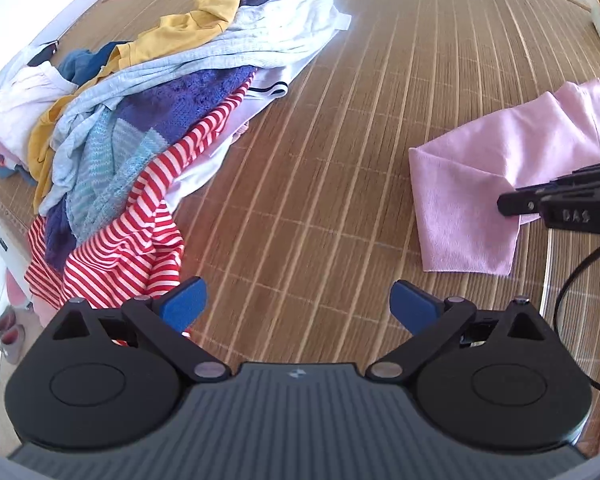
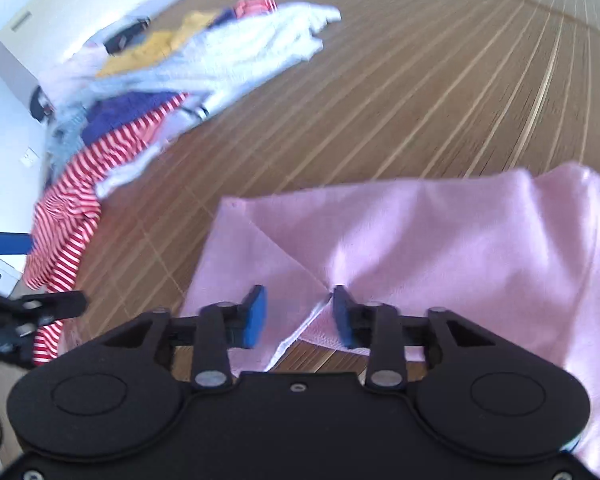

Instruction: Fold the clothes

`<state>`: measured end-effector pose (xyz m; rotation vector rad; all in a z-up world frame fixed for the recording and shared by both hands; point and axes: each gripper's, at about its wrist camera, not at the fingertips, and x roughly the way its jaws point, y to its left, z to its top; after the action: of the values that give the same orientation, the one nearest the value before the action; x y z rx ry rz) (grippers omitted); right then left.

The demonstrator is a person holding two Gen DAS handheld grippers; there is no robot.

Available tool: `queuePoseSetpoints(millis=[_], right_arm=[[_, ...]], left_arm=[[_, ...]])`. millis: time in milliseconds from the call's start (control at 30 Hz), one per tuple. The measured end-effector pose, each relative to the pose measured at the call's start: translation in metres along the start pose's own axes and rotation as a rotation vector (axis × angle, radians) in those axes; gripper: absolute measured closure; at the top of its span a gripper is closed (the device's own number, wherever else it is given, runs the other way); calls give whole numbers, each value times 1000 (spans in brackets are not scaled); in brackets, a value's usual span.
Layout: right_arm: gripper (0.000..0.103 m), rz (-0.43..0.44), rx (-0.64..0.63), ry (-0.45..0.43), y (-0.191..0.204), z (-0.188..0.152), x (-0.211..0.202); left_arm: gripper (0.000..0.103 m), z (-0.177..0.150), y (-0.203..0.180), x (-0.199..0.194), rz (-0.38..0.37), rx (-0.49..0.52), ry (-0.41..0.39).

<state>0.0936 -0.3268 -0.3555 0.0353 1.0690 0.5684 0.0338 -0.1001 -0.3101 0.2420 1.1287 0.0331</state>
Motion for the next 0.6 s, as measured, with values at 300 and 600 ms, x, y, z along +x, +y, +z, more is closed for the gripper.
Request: queuePoseSetpoints(millis=[300, 600], right_arm=[[92, 306, 21, -43, 49, 43, 12], [37, 142, 37, -192, 0, 31, -55]], left_arm=[[2, -3, 25, -3, 69, -58, 23], [2, 29, 9, -4, 64, -28, -31]])
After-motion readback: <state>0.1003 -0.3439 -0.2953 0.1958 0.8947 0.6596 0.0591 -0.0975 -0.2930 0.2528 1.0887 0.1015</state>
